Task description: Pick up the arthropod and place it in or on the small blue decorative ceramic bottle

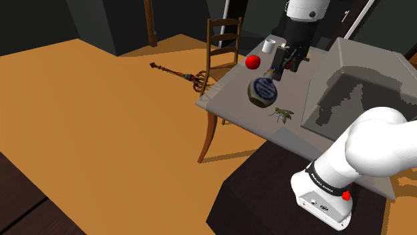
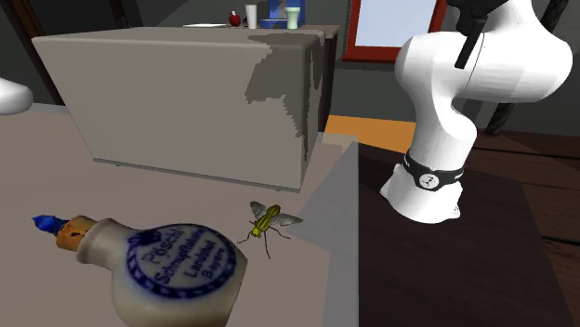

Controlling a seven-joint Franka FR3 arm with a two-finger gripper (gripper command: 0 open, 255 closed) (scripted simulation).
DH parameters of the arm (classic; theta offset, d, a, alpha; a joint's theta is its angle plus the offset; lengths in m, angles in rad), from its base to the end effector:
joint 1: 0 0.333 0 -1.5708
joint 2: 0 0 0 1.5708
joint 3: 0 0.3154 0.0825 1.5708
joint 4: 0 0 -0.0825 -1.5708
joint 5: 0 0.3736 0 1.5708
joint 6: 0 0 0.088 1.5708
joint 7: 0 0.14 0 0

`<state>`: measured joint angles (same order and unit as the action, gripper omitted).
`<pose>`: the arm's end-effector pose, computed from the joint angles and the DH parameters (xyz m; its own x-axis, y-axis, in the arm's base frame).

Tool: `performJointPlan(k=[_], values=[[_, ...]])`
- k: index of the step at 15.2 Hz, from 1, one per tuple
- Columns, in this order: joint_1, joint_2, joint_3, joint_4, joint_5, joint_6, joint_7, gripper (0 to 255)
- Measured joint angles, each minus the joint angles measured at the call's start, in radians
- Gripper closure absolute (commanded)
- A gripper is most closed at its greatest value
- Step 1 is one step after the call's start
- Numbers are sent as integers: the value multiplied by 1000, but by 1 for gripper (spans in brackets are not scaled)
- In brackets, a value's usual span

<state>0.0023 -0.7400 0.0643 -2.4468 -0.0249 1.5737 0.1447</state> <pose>0.2979 0.0187 0.5019 0.9874 -0.1005 -0.1224 -0.0902 -0.9922 0.0865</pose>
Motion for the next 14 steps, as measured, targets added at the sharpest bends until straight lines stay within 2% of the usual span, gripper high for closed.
performJointPlan(k=[4,9,14], values=[[-10,-5,-27,-52,-27,46,-38,0],[-45,12,-103,-171,-105,183,-135,0],[-86,83,-176,-250,-184,339,-220,0]])
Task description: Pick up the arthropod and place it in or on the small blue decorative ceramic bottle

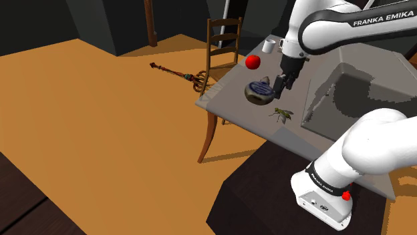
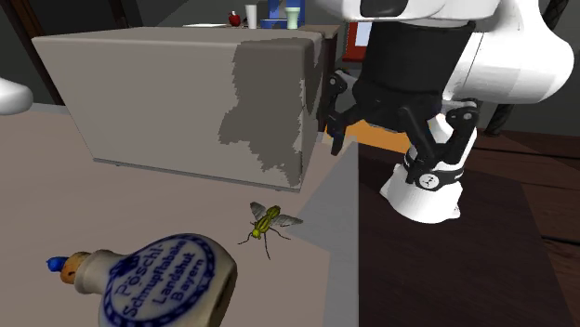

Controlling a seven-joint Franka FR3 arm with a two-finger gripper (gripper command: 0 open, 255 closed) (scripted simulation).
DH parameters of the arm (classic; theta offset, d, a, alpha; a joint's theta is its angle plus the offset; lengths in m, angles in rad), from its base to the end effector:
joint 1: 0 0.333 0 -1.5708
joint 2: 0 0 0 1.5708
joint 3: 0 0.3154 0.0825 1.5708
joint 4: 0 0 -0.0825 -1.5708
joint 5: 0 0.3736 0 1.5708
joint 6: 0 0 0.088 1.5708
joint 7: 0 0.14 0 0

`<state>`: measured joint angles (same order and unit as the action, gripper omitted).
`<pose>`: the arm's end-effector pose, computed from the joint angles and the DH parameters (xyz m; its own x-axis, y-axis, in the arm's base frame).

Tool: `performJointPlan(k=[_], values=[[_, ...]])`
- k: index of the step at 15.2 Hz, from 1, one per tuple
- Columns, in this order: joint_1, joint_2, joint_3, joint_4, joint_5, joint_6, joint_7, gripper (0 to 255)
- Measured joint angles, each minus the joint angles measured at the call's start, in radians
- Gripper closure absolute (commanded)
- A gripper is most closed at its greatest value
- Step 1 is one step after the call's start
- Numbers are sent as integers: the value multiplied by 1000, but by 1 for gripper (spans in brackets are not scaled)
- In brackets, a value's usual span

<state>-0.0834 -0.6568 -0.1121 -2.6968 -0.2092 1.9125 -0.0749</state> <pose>0.3050 -0.0785 0.3872 0.9900 -0.0175 -0.1400 -0.0024 -0.9942 0.1075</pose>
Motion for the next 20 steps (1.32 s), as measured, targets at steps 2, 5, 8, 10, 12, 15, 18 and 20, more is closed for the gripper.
performJointPlan(k=[2,5,8,10,12,15,18,20], values=[[-23,38,-37,-15,-38,59,-41,0],[-55,113,-89,-45,-92,170,-93,0],[-83,204,-138,-50,-140,276,-140,0],[-98,279,-169,-43,-167,350,-171,0],[-111,370,-201,-30,-189,433,-200,0],[-133,488,-244,-7,-213,540,-250,0],[-153,604,-279,24,-220,638,-307,0],[-159,668,-287,38,-215,691,-322,0]])
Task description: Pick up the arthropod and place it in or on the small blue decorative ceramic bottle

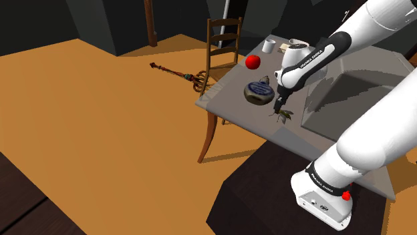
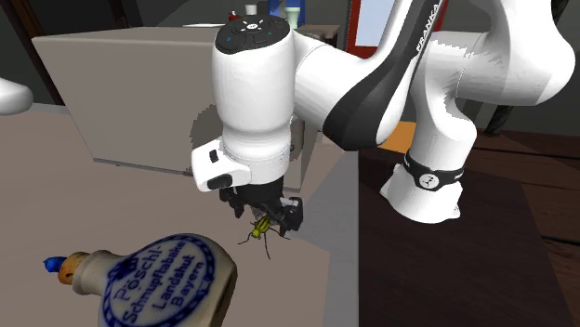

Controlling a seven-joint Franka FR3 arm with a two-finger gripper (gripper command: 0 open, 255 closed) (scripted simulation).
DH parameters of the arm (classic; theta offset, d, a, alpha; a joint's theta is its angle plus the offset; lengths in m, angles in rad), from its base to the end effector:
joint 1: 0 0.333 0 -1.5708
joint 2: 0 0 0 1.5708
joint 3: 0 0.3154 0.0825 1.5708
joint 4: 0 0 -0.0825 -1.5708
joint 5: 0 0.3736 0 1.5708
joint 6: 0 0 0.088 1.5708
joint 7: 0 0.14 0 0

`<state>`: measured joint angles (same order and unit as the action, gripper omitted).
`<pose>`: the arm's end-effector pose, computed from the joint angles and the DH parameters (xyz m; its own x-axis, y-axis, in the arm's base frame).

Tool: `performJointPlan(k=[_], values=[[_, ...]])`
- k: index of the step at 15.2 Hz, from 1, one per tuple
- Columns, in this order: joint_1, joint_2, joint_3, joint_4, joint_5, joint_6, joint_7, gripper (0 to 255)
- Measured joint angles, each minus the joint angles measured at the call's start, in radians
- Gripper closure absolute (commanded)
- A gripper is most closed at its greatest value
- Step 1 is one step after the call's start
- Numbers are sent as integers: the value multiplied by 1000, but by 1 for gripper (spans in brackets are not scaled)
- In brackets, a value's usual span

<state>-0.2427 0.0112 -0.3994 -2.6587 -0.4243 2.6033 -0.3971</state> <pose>0.3270 -0.2433 0.2068 0.9792 0.1140 -0.1679 0.1377 -0.9809 0.1371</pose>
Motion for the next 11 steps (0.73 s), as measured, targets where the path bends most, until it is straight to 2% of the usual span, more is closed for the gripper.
performJointPlan(k=[6,11], values=[[-14,105,-7,7,7,101,-11,0],[-15,118,-7,6,7,115,-9,0]])
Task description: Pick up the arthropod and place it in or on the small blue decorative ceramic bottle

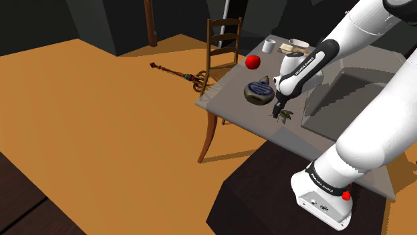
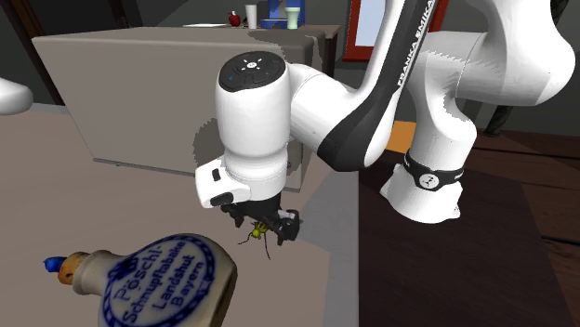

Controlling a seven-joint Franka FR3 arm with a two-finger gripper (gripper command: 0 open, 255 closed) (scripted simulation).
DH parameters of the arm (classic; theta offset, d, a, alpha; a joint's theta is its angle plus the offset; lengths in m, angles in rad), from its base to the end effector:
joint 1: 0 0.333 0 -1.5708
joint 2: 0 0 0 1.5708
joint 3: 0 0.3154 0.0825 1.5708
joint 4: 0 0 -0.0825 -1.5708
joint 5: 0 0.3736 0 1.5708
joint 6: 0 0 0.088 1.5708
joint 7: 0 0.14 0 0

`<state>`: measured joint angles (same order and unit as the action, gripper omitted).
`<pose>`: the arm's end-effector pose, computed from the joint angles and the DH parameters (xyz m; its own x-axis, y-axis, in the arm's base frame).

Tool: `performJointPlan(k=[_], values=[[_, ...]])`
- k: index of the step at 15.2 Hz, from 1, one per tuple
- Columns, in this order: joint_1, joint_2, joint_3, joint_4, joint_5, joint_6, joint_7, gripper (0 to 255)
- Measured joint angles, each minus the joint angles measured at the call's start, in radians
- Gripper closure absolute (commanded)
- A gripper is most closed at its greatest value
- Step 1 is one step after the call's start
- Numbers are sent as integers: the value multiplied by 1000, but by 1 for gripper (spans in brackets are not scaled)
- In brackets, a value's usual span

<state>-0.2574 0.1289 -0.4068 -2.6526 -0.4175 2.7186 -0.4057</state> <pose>0.3243 -0.2510 0.1727 0.9790 0.1162 -0.1677 0.1400 -0.9805 0.1382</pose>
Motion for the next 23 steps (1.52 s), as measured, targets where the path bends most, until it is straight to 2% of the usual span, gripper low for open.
performJointPlan(k=[1,2,13,23], values=[[0,0,0,0,0,0,0,0],[0,0,0,0,0,0,0,255],[0,-7,-1,0,0,-7,-2,255],[7,-173,-2,-3,-15,-167,-14,255]])
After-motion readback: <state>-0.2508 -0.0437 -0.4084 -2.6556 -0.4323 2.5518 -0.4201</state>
